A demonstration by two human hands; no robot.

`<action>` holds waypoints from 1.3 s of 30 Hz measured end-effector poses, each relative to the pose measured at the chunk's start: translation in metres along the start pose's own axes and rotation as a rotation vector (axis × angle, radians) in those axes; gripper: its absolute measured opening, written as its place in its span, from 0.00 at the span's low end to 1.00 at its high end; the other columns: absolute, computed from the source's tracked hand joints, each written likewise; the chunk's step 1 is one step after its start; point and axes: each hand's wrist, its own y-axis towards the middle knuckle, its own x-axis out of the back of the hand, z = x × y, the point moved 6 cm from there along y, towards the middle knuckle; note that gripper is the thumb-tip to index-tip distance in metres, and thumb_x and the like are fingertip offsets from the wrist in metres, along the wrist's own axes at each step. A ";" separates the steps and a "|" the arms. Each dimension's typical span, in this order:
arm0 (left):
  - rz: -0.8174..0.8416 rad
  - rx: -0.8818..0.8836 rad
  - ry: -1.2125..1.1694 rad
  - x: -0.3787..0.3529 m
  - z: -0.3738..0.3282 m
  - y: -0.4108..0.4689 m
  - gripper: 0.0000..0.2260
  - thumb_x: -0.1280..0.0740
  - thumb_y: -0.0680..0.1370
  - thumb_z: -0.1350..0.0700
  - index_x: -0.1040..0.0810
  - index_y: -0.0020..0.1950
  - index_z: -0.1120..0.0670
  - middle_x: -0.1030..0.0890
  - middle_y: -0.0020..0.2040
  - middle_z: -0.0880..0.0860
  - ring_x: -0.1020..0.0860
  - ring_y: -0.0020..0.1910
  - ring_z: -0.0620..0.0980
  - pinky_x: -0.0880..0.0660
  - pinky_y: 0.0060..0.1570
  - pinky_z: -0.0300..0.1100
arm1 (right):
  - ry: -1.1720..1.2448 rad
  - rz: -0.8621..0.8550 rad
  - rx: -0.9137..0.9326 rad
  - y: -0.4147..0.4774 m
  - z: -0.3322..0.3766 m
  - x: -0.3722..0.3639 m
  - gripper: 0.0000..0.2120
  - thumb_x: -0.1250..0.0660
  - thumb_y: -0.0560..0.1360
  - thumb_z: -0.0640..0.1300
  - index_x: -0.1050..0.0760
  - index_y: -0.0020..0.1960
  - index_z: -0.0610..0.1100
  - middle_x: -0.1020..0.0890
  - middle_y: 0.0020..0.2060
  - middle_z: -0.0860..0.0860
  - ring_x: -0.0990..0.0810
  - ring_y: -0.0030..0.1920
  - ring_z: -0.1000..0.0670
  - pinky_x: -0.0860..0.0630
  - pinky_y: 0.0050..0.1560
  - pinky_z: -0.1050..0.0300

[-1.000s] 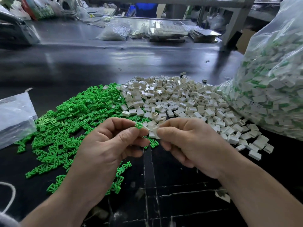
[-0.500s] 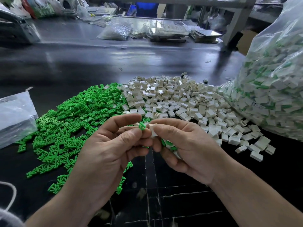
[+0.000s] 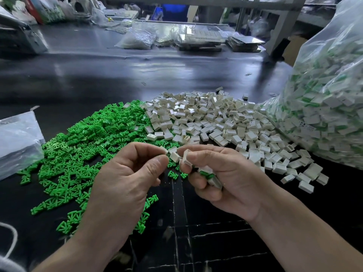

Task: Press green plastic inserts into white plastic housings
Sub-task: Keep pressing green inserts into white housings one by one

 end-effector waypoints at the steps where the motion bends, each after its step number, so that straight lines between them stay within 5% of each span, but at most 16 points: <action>1: 0.007 0.013 -0.023 0.000 0.002 0.000 0.07 0.28 0.68 0.47 0.17 0.44 0.46 0.18 0.34 0.49 0.20 0.33 0.45 0.22 0.35 0.34 | -0.016 0.012 -0.018 0.000 -0.001 -0.001 0.11 0.28 0.71 0.38 0.19 0.53 0.39 0.20 0.38 0.45 0.27 0.27 0.53 0.34 0.19 0.66; 8: 0.108 0.114 -0.253 -0.005 0.013 0.003 0.04 0.27 0.69 0.51 0.18 0.42 0.50 0.17 0.38 0.57 0.18 0.36 0.54 0.23 0.34 0.41 | -0.136 0.007 -0.016 -0.002 -0.003 -0.003 0.04 0.26 0.73 0.44 0.20 0.44 0.45 0.23 0.38 0.47 0.29 0.28 0.53 0.36 0.20 0.65; 18: 0.081 0.059 -0.146 -0.006 0.011 0.000 0.05 0.29 0.71 0.51 0.18 0.44 0.50 0.16 0.40 0.57 0.17 0.38 0.55 0.22 0.33 0.40 | -0.178 -0.105 0.064 -0.002 -0.005 -0.007 0.12 0.31 0.78 0.49 0.18 0.53 0.41 0.24 0.33 0.49 0.32 0.25 0.54 0.39 0.19 0.65; 29: 0.074 -0.005 -0.037 -0.005 0.006 -0.003 0.04 0.29 0.72 0.50 0.19 0.43 0.49 0.16 0.38 0.55 0.17 0.36 0.52 0.22 0.33 0.38 | -0.529 -0.138 0.248 -0.007 0.005 -0.008 0.07 0.30 0.78 0.52 0.17 0.45 0.51 0.24 0.32 0.52 0.29 0.27 0.53 0.35 0.22 0.62; 39: 0.301 0.231 -0.522 -0.020 0.008 -0.002 0.21 0.21 0.66 0.50 0.17 0.55 0.57 0.20 0.34 0.56 0.20 0.32 0.50 0.24 0.29 0.40 | -0.286 0.006 0.090 -0.007 -0.001 -0.013 0.09 0.31 0.74 0.46 0.19 0.49 0.41 0.24 0.32 0.49 0.32 0.23 0.54 0.39 0.19 0.66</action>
